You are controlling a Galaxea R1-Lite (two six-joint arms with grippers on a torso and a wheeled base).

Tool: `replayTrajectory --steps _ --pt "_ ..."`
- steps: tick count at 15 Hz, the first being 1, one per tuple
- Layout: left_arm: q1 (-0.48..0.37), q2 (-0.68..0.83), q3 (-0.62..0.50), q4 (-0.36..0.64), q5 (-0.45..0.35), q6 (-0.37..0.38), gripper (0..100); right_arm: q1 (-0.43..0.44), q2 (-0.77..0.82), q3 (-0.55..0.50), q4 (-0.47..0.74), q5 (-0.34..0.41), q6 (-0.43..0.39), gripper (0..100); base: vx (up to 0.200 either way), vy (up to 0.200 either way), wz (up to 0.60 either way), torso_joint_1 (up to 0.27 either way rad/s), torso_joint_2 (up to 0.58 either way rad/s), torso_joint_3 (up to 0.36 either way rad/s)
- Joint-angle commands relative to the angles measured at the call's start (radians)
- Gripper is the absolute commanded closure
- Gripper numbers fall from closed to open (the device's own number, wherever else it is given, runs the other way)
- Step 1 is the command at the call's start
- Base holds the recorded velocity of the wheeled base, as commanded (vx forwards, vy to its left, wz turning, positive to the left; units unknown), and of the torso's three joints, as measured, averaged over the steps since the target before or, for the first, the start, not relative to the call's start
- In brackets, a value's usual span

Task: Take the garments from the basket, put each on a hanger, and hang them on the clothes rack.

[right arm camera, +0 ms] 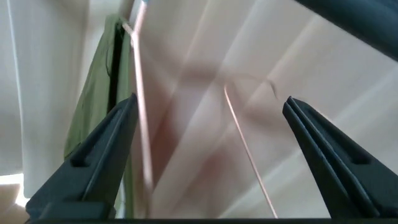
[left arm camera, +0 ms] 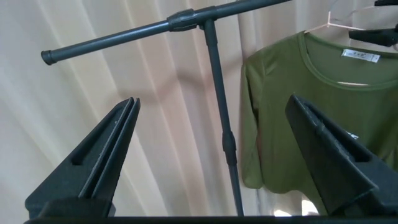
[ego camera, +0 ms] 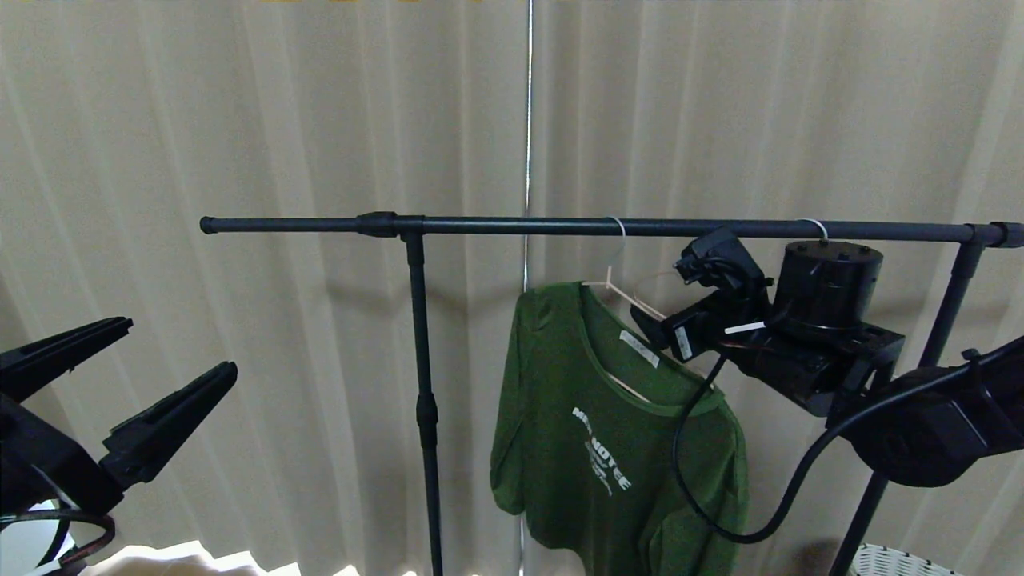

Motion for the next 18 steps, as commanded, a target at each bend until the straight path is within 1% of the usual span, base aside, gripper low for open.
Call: replayTrajectory --steps 1,3,5,6,7,8,9,10,11,12,13,16,17,18 --pt "0.0 0.002 0.0 0.001 0.0 0.0 0 0.002 -0.063 0.013 0.0 -0.001 0.0 0 0.0 0.0 0.0 0.0 0.0 0.0" --pt "0.001 0.003 0.012 0.001 0.0 0.001 0 0.033 -0.241 0.076 0.02 -0.01 0.001 0 0.0 0.0 0.0 0.0 0.0 0.0" --pt "0.001 0.005 0.035 0.001 0.0 0.017 0 0.025 -0.35 0.122 0.092 -0.032 0.001 0 0.0 0.0 0.0 0.0 0.0 0.0" --pt "0.0 0.008 0.047 0.001 0.0 0.043 0 -0.003 -0.439 0.164 0.203 -0.062 0.001 0 0.0 0.0 0.0 0.0 0.0 0.0" --pt "-0.002 0.011 0.05 0.001 0.0 0.049 0 -0.03 -0.508 0.196 0.304 -0.087 0.001 0 0.0 0.0 0.0 0.0 0.0 0.0" --pt "-0.002 0.011 0.05 0.001 0.0 0.049 0 -0.041 -0.537 0.207 0.35 -0.096 0.001 0 0.0 0.0 0.0 0.0 0.0 0.0" --pt "-0.002 0.02 0.049 0.002 0.0 0.049 0 -0.107 -0.611 0.225 0.504 -0.111 0.003 0 0.0 0.0 0.0 0.0 0.0 0.0" --pt "-0.002 0.04 0.043 0.001 0.0 0.049 0 -0.154 -0.64 0.227 0.58 -0.11 0.003 0 0.0 0.0 0.0 0.0 0.0 0.0" --pt "0.0 0.061 0.038 0.001 0.0 0.049 0 -0.188 -0.651 0.231 0.625 -0.111 0.004 0 0.0 0.0 0.0 0.0 0.0 0.0" --pt "0.0 0.086 0.024 0.001 0.0 0.049 0 -0.207 -0.656 0.254 0.622 -0.11 0.006 0 0.0 0.0 0.0 0.0 0.0 0.0" --pt "-0.002 0.106 0.015 -0.001 0.0 0.051 0 -0.213 -0.665 0.283 0.594 -0.11 0.006 0 0.0 0.0 0.0 0.0 0.0 0.0" --pt "0.003 0.112 0.02 -0.001 0.0 0.047 0 -0.216 -0.698 0.382 0.434 -0.111 0.001 0 0.0 0.0 0.0 0.0 0.0 0.0" --pt "0.008 0.107 0.02 -0.001 0.002 0.046 0 -0.216 -0.7 0.411 0.361 -0.11 -0.016 0 0.0 0.0 0.0 0.0 0.0 0.0" --pt "0.011 0.109 0.02 0.001 0.002 0.046 0 -0.216 -0.7 0.415 0.347 -0.108 -0.022 0 0.0 0.0 0.0 0.0 0.0 0.0"
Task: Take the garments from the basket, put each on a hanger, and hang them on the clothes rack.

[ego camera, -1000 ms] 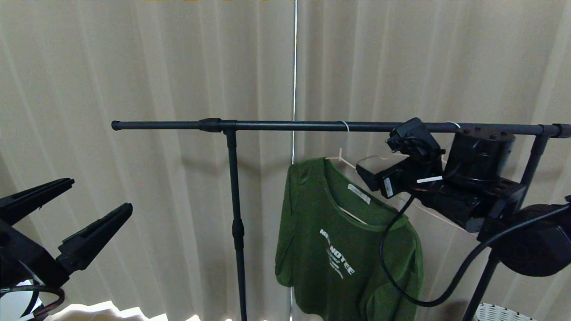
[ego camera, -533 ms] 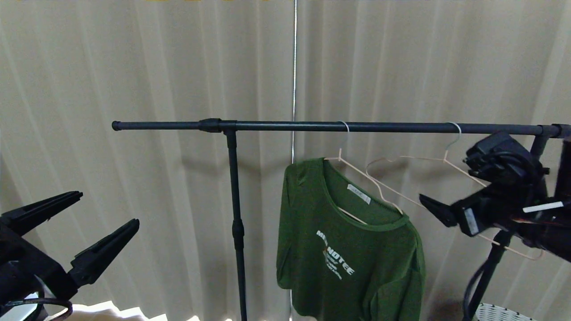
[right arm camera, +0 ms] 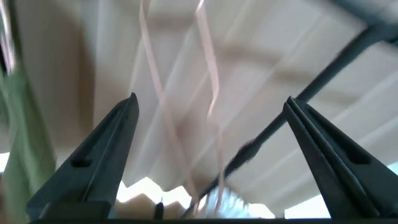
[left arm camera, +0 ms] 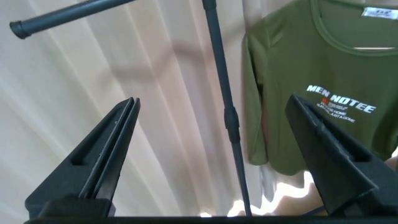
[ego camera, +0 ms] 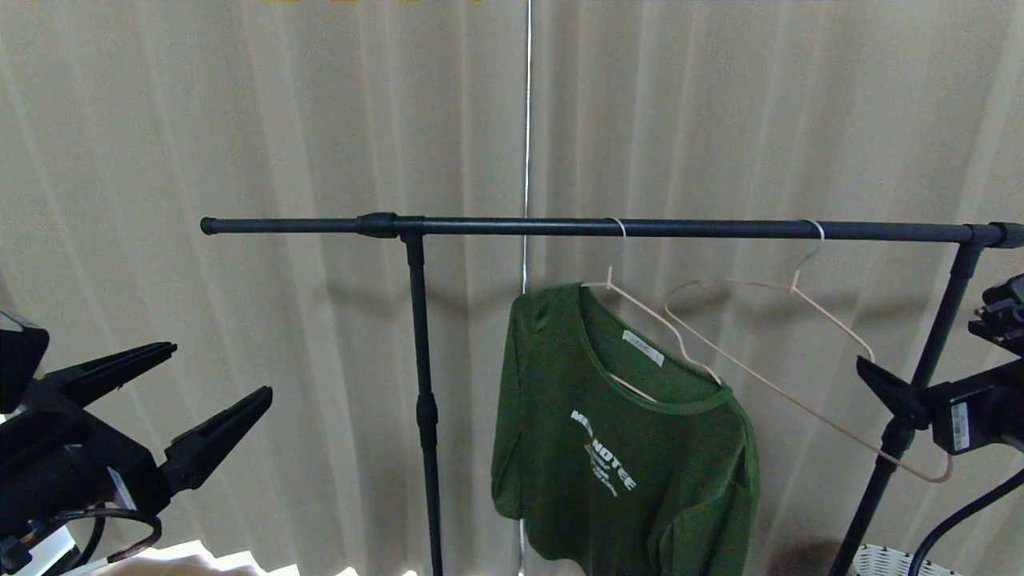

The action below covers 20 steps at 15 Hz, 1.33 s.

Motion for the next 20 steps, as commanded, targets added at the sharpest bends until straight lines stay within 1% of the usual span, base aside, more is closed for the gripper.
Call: replayTrajectory --steps 1,2,3,4,5,6,7,8,9,12,14,15,17,20 --pt "0.005 0.011 -0.002 0.0 0.0 0.001 0 0.0 -0.005 0.046 -0.081 0.015 -0.024 0 0.0 0.0 0.0 0.0 0.0 0.0" --pt "0.005 0.021 0.002 -0.002 0.0 0.002 0 -0.004 0.027 0.082 -0.148 0.039 -0.019 0 0.0 0.0 0.0 0.0 0.0 0.0" --pt "0.007 0.024 0.002 -0.002 0.0 0.002 0 -0.035 0.032 0.132 -0.182 0.037 -0.019 0 0.0 0.0 0.0 0.0 0.0 0.0" --pt "0.007 0.023 0.002 -0.002 0.0 0.002 0 -0.061 0.021 0.184 -0.196 0.031 -0.03 0 0.0 0.0 0.0 0.0 0.0 0.0" --pt "0.007 0.024 0.003 -0.002 0.0 0.002 0 -0.066 0.018 0.196 -0.197 0.028 -0.034 0 0.0 0.0 0.0 0.0 0.0 0.0" --pt "0.007 0.023 0.008 -0.002 0.0 0.004 0 -0.079 -0.036 0.288 -0.188 -0.008 -0.053 0 0.0 0.0 0.0 0.0 0.0 0.0" --pt "0.008 0.021 0.008 -0.002 0.0 -0.001 0 -0.081 -0.042 0.323 -0.191 -0.009 -0.051 0 0.0 0.0 0.0 0.0 0.0 0.0" --pt "0.016 0.023 0.006 -0.002 0.0 -0.001 0 -0.084 -0.044 0.328 -0.19 -0.009 -0.053 0 0.0 0.0 0.0 0.0 0.0 0.0" --pt "0.033 0.026 0.003 -0.002 0.0 0.004 0 -0.096 -0.042 0.308 -0.194 -0.009 -0.051 0 0.0 0.0 0.0 0.0 0.0 0.0" --pt "0.033 0.046 0.017 -0.002 0.0 0.005 0 -0.126 -0.016 0.297 -0.188 -0.004 -0.051 0 0.0 0.0 0.0 0.0 0.0 0.0" --pt "0.033 0.07 0.018 -0.002 0.0 0.005 0 -0.173 -0.022 0.314 -0.188 -0.004 -0.051 0 0.0 0.0 0.0 0.0 0.0 0.0" --pt "0.033 0.075 0.02 -0.002 -0.001 0.005 0 -0.184 -0.024 0.316 -0.188 -0.004 -0.051 0 0.0 0.0 0.0 0.0 0.0 0.0" --pt "0.03 0.103 0.017 -0.002 0.0 0.005 0 -0.207 -0.024 0.32 -0.19 -0.003 -0.051 0 -0.2 0.0 0.0 0.0 0.0 0.002" --pt "0.031 0.106 0.018 -0.002 0.0 0.009 0 -0.207 -0.022 0.323 -0.188 -0.003 -0.051 0 -0.2 0.0 0.0 0.009 0.0 0.004"
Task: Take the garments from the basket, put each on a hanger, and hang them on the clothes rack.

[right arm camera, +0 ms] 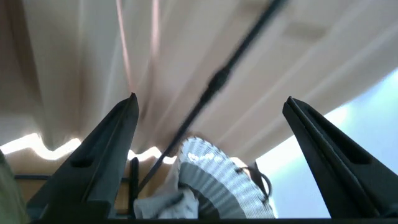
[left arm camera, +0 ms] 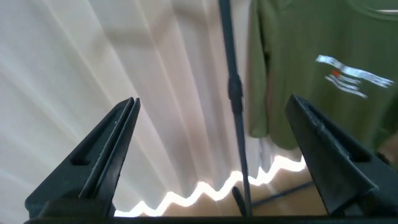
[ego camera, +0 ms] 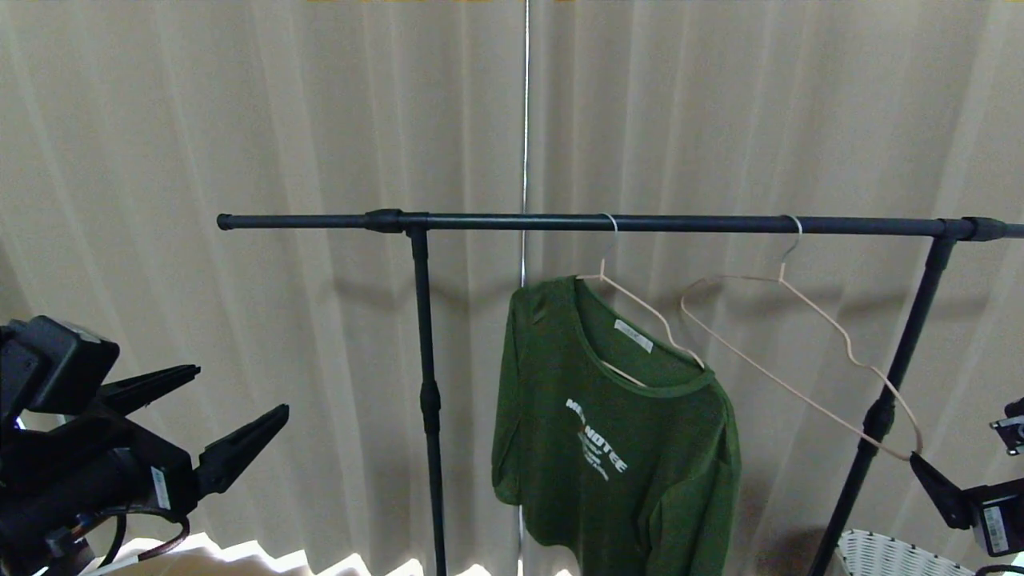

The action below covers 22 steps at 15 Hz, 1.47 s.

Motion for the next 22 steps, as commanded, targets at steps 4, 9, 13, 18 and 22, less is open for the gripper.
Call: replayTrajectory --steps 4,9,13,18,22 --pt "0.001 0.003 0.004 0.001 0.001 0.0 0 -0.001 0.002 0.008 0.0 0.0 0.0 0 -0.2 0.0 0.0 0.001 0.0 0.004" --pt "0.003 -0.002 0.017 0.001 0.001 0.002 0 -0.001 0.001 0.024 -0.003 0.0 -0.002 0 -0.16 0.0 0.0 -0.001 0.0 0.002" --pt "0.003 -0.022 0.034 0.001 0.001 0.026 0 -0.001 -0.001 0.032 -0.006 0.0 -0.002 0 0.0 0.0 0.0 0.0 0.0 0.0" --pt "0.0 -0.022 0.035 0.0 -0.001 0.028 0 -0.001 0.001 0.032 -0.008 -0.001 -0.029 0 0.0 0.0 0.0 0.0 0.0 0.0" --pt "-0.002 -0.022 0.035 0.0 -0.001 0.028 0 -0.001 0.004 0.032 -0.008 -0.003 -0.031 0 0.0 0.0 0.0 0.0 0.0 0.0"
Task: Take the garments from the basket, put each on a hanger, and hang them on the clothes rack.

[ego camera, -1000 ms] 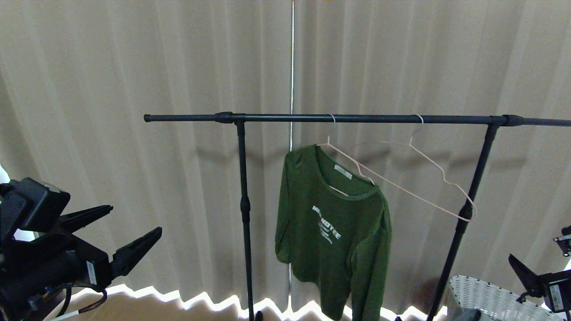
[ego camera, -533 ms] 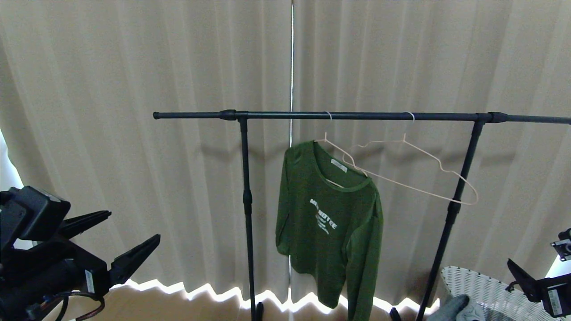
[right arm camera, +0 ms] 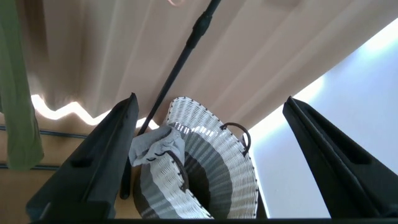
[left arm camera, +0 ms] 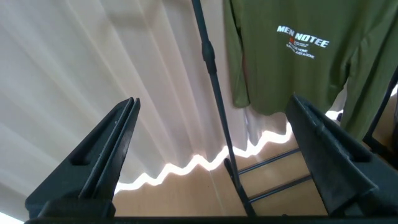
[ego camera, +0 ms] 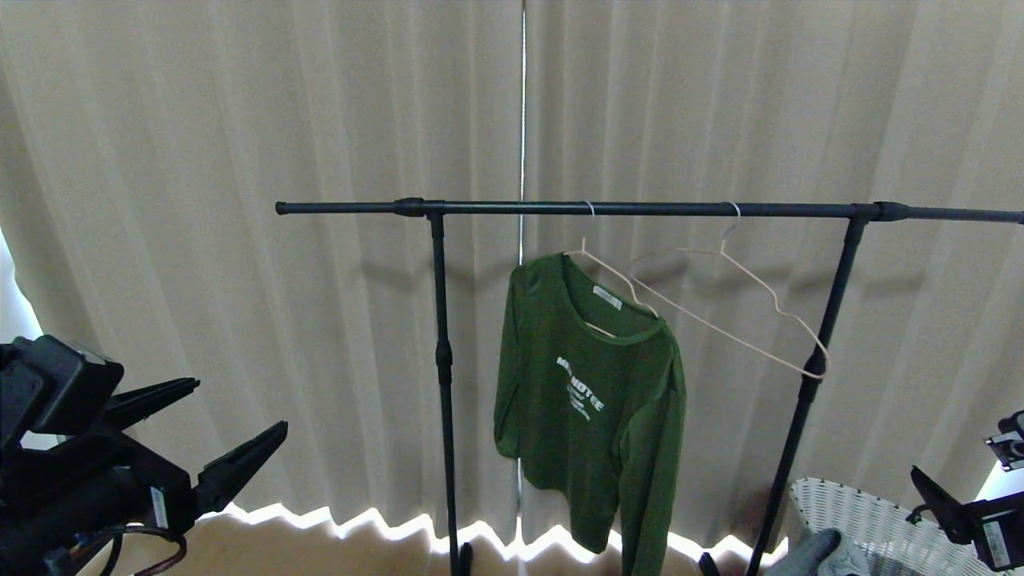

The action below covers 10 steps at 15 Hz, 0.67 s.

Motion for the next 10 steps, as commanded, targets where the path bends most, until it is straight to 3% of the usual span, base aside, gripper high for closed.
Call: replayTrajectory --steps 1,6,10 --pt "0.0 0.0 0.0 -0.001 -0.001 0.0 0 0.0 0.006 0.0 0.0 -0.001 0.0 0 0.0 0.0 0.0 0.0 0.0 0.0" --pt "0.0 -0.002 0.001 -0.001 0.001 0.0 0 0.0 0.006 0.0 0.003 -0.001 0.0 0 0.0 0.0 0.0 0.0 0.0 0.0" --pt "0.0 0.0 0.003 -0.001 -0.001 0.0 0 0.0 0.007 0.001 0.006 -0.001 0.0 0 0.0 0.0 0.0 -0.159 0.37 0.205"
